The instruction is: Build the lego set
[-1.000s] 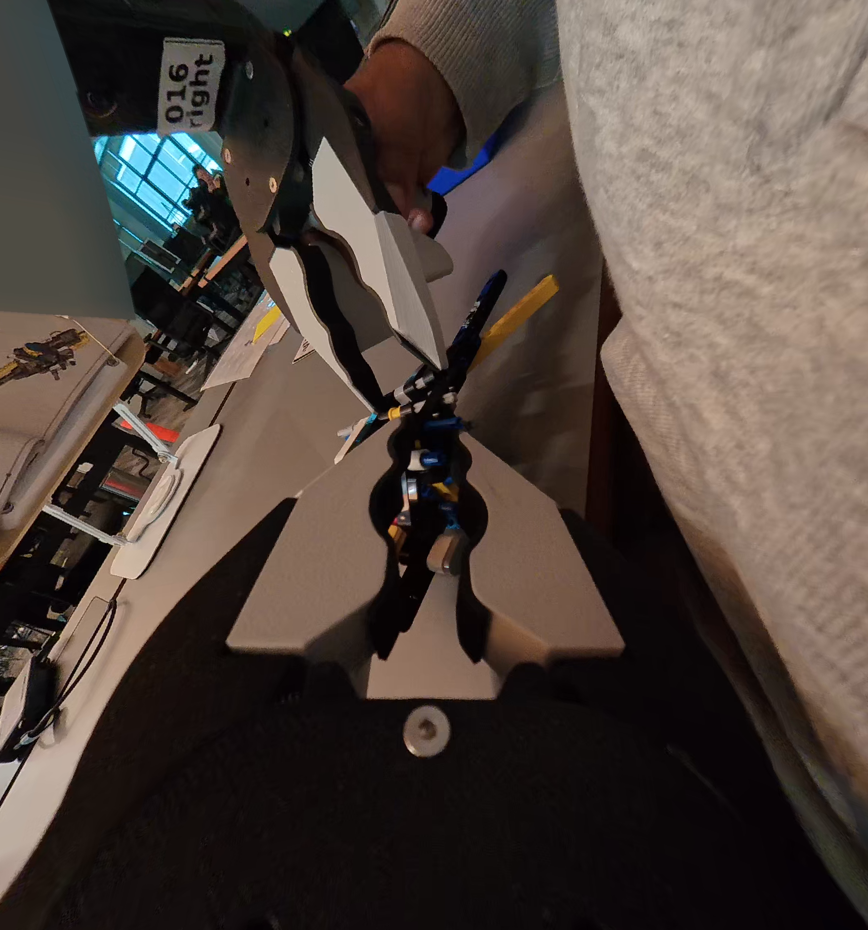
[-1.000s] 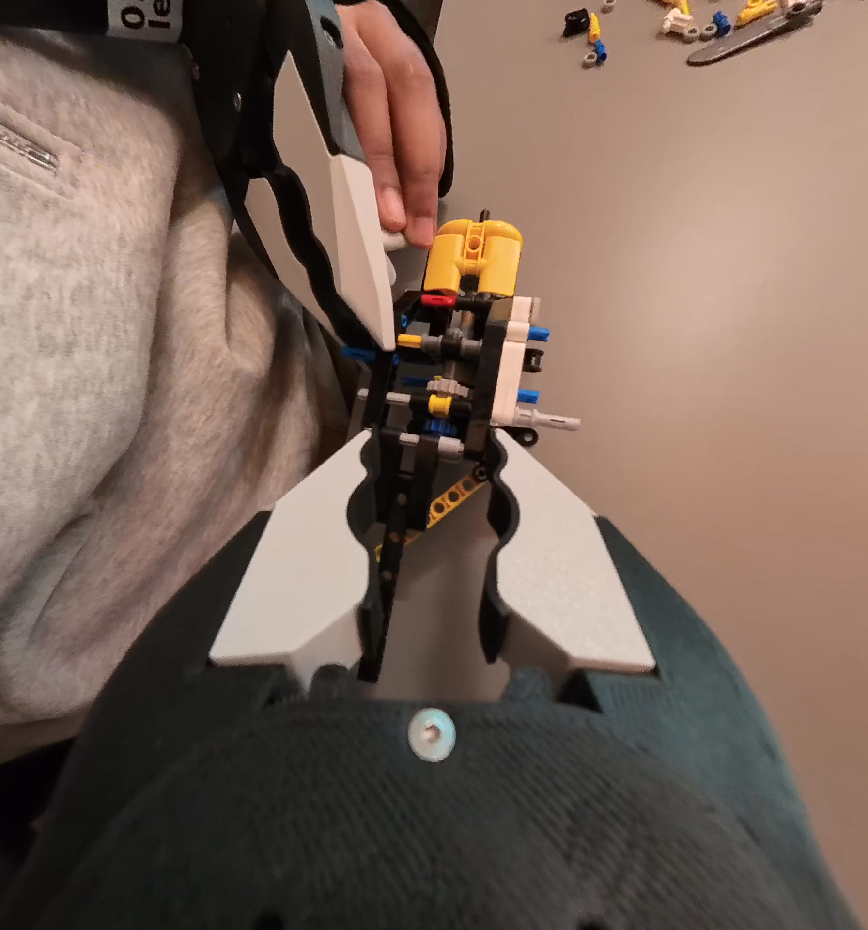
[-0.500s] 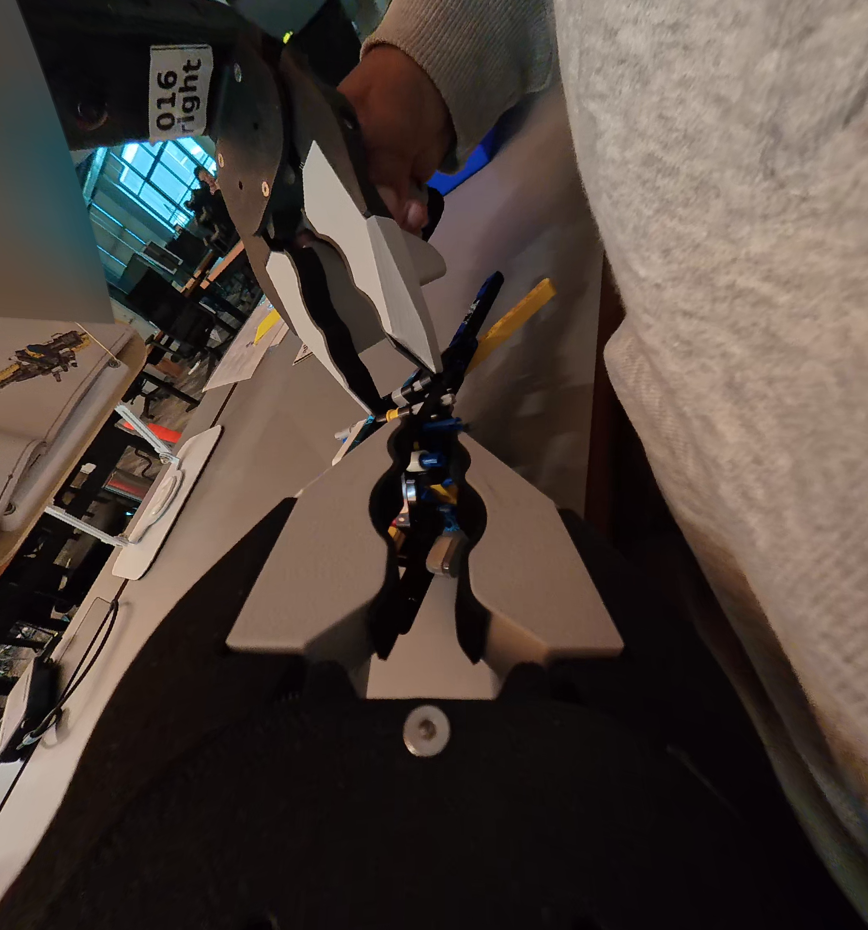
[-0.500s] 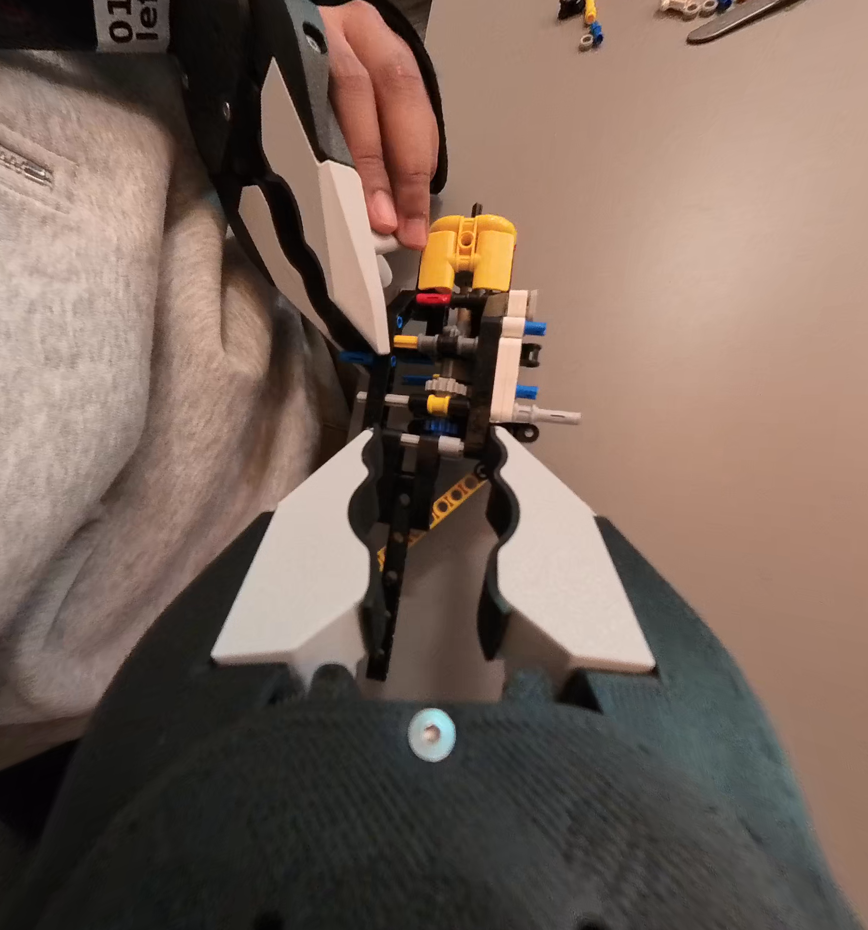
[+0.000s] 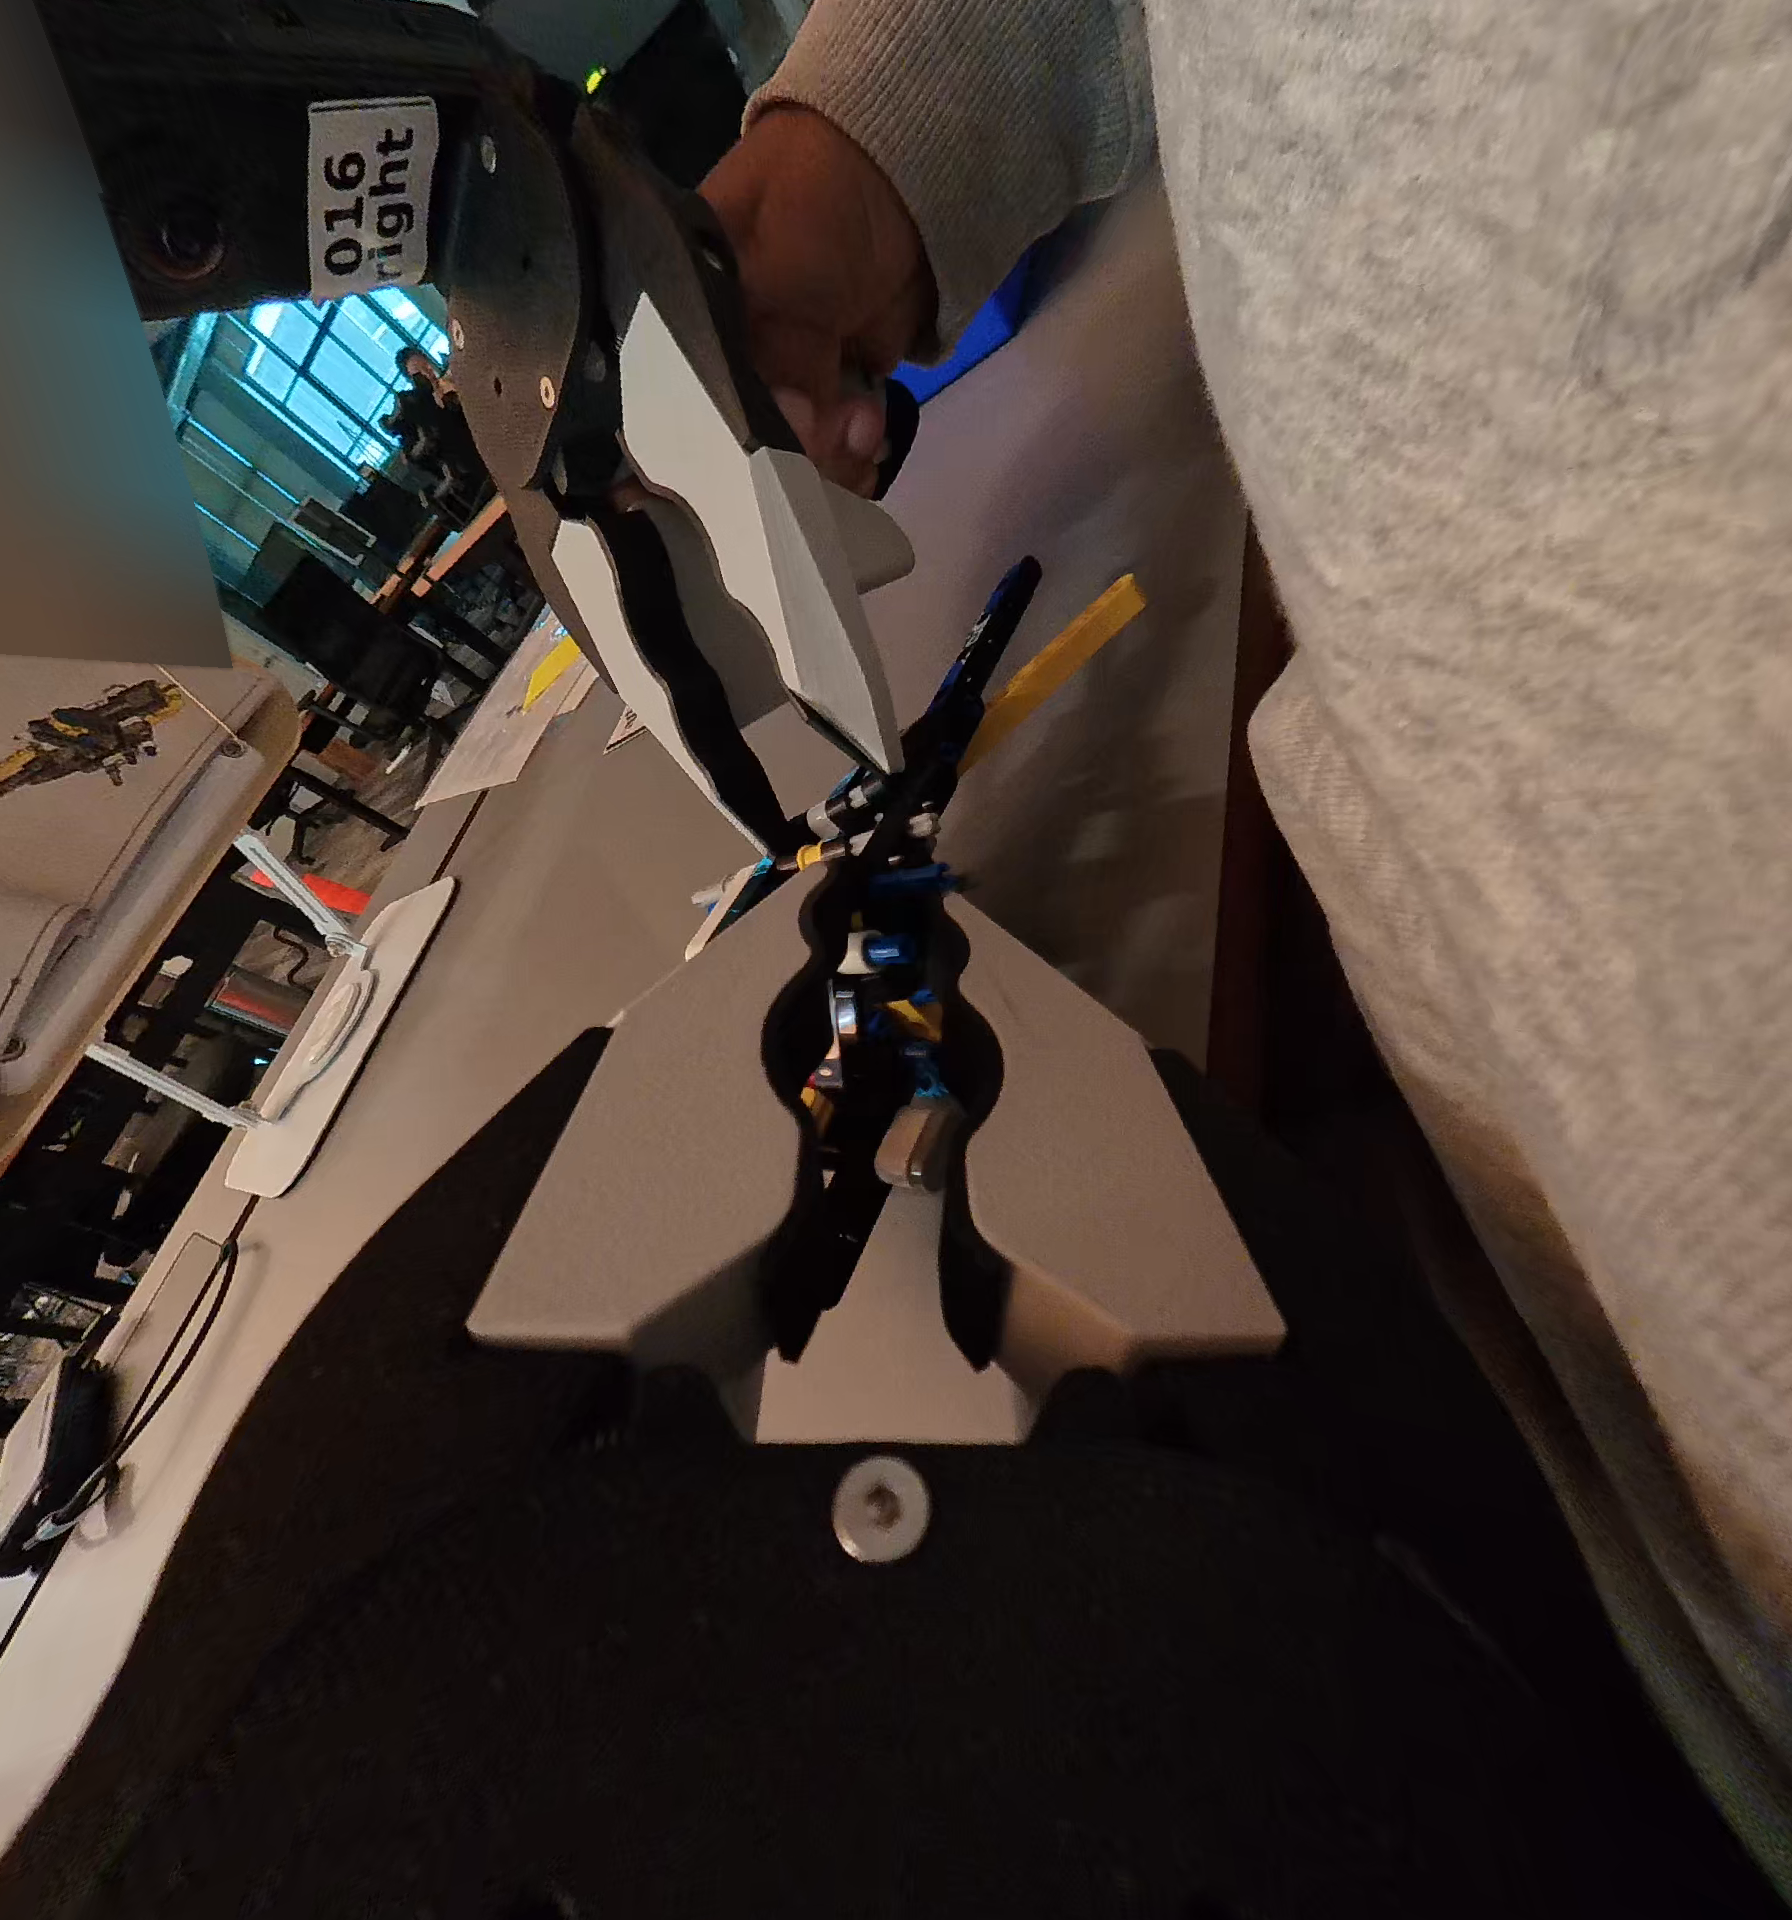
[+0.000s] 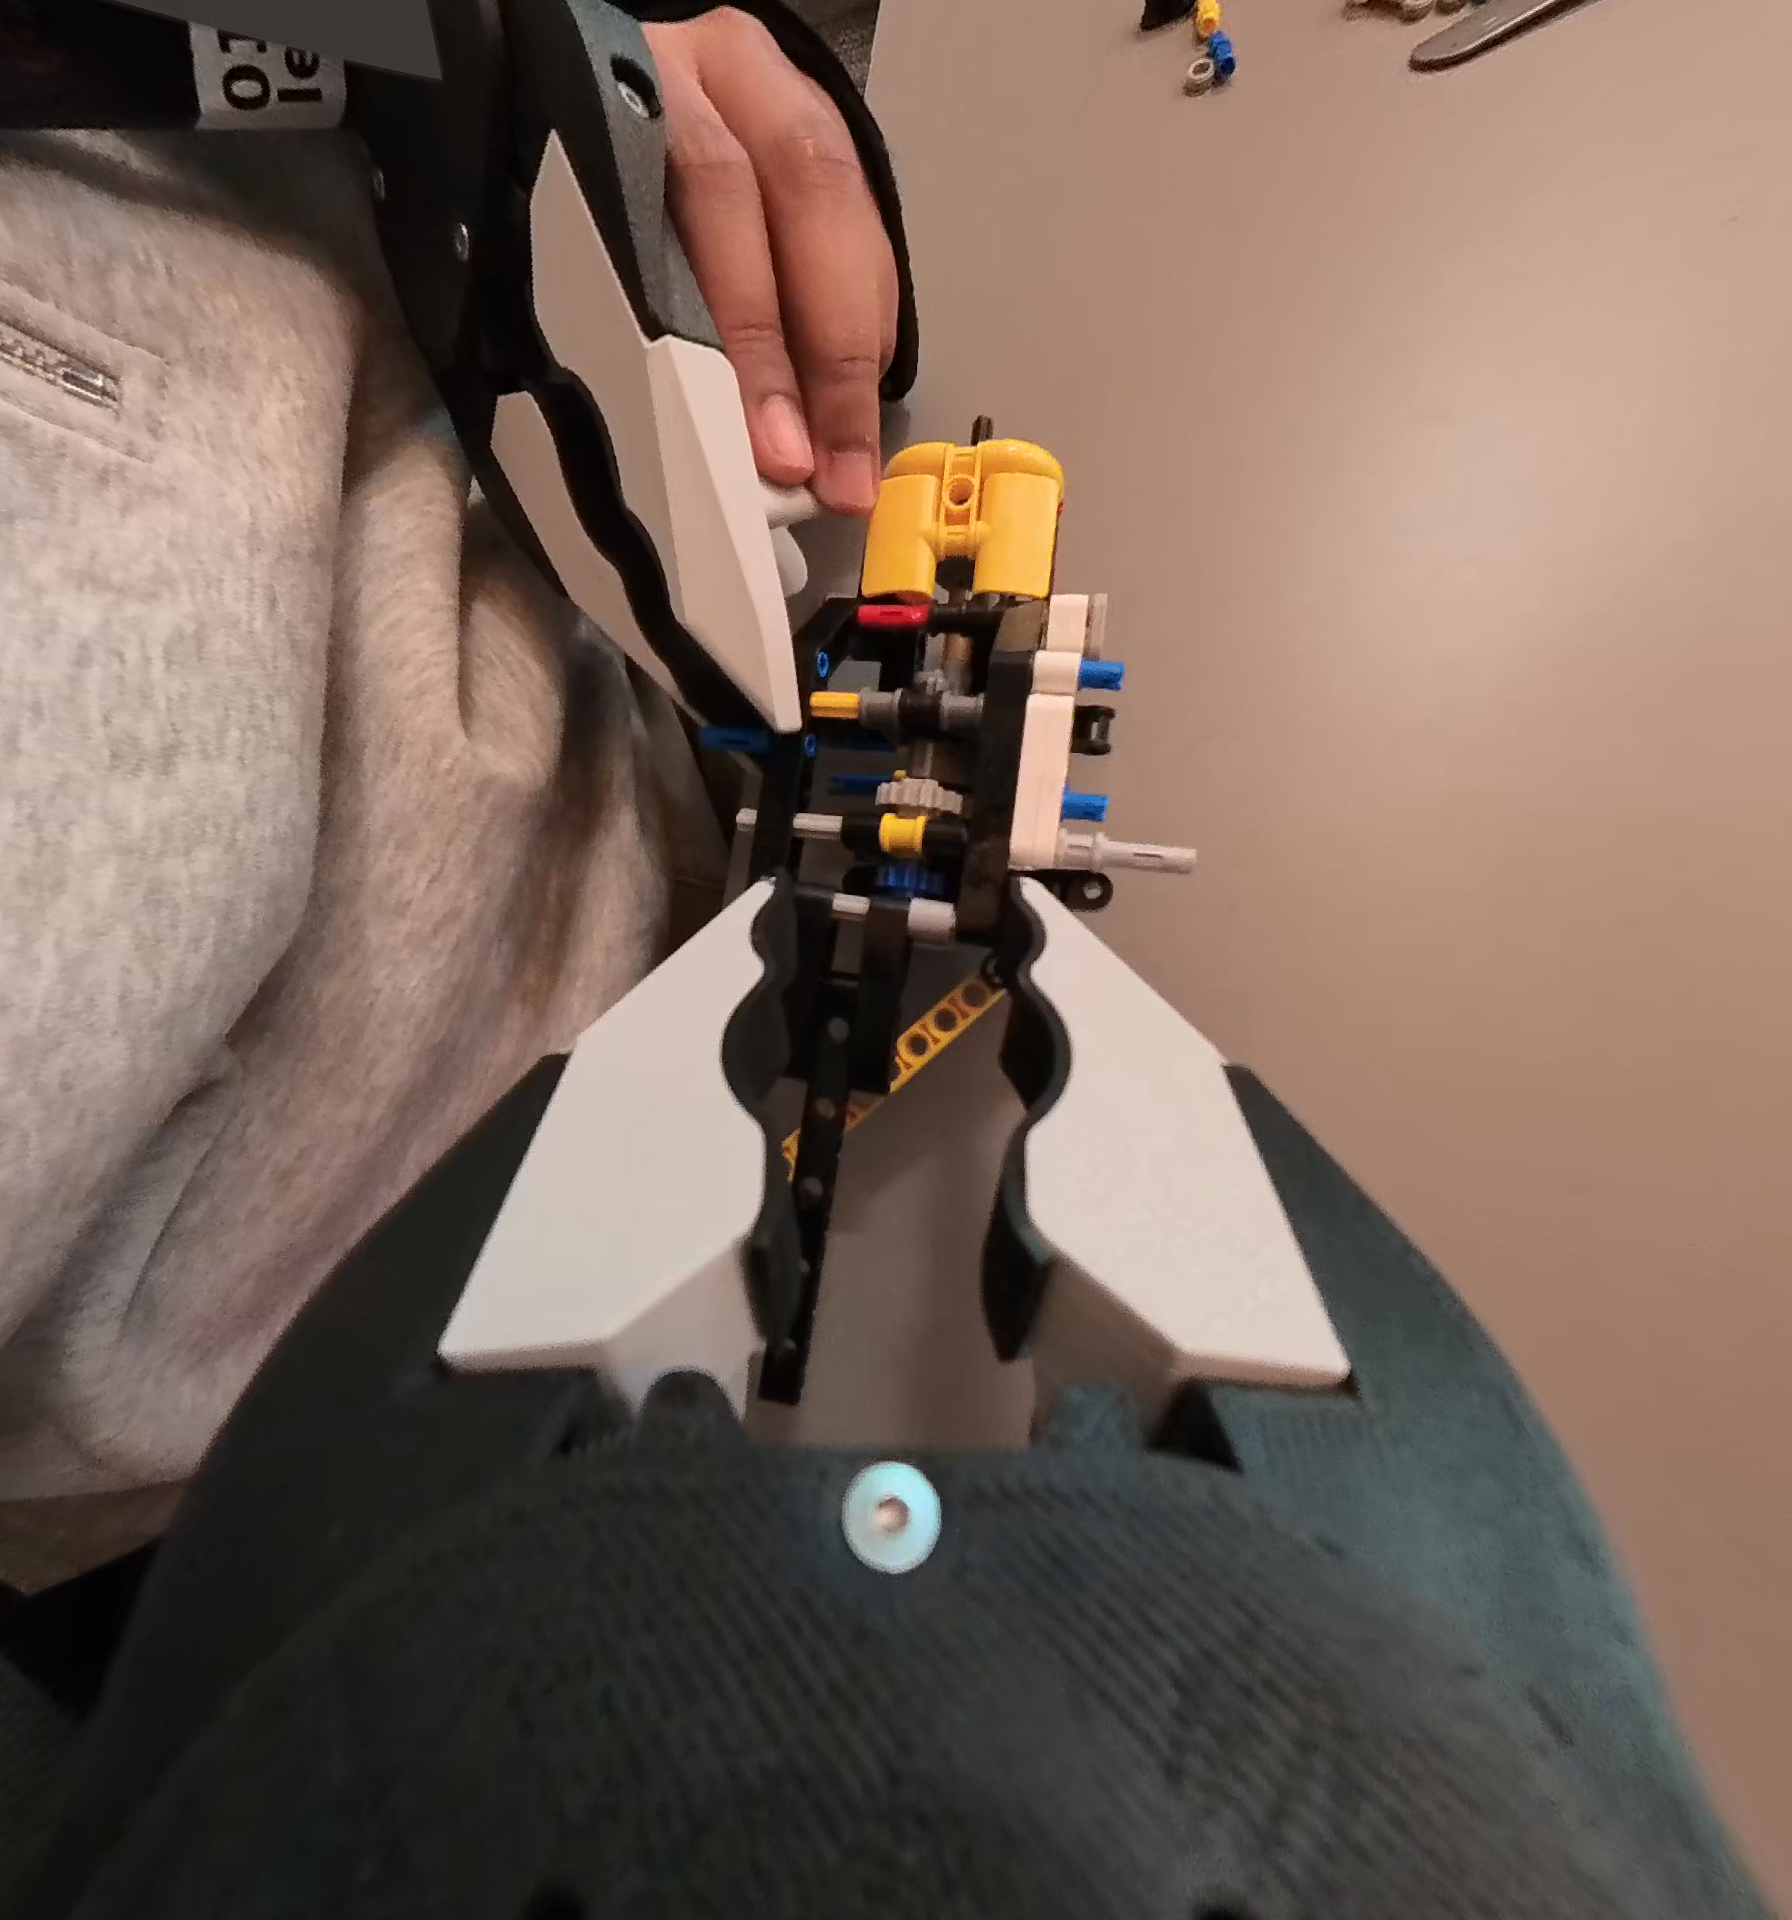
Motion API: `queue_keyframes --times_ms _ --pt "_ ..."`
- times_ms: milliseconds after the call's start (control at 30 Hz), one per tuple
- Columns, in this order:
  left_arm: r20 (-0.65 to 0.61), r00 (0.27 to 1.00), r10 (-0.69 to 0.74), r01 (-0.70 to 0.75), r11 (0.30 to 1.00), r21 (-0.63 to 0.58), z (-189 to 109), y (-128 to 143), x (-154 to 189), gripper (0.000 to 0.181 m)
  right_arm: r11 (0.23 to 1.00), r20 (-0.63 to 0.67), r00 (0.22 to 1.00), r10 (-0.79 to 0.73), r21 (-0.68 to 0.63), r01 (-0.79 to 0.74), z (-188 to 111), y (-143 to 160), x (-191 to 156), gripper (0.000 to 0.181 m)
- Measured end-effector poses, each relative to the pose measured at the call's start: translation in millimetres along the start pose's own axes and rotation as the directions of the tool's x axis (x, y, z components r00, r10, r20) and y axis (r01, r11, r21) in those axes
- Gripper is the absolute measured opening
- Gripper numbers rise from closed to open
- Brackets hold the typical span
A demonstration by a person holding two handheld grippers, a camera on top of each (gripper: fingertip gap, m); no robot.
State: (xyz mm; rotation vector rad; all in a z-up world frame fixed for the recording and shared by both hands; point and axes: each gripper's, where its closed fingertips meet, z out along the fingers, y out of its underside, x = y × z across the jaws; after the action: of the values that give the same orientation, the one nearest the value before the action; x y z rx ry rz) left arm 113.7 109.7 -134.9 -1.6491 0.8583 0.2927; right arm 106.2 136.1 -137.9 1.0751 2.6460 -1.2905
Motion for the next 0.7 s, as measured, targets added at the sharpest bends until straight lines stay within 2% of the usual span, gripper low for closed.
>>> queue_keyframes --times_ms 700 --pt "0.022 1.0 0.015 -0.015 1.0 -0.008 1.2 1.4 -1.5 0.013 1.0 -0.038 0.999 -0.006 0.017 0.007 1.3 -1.2 5.1 0.04"
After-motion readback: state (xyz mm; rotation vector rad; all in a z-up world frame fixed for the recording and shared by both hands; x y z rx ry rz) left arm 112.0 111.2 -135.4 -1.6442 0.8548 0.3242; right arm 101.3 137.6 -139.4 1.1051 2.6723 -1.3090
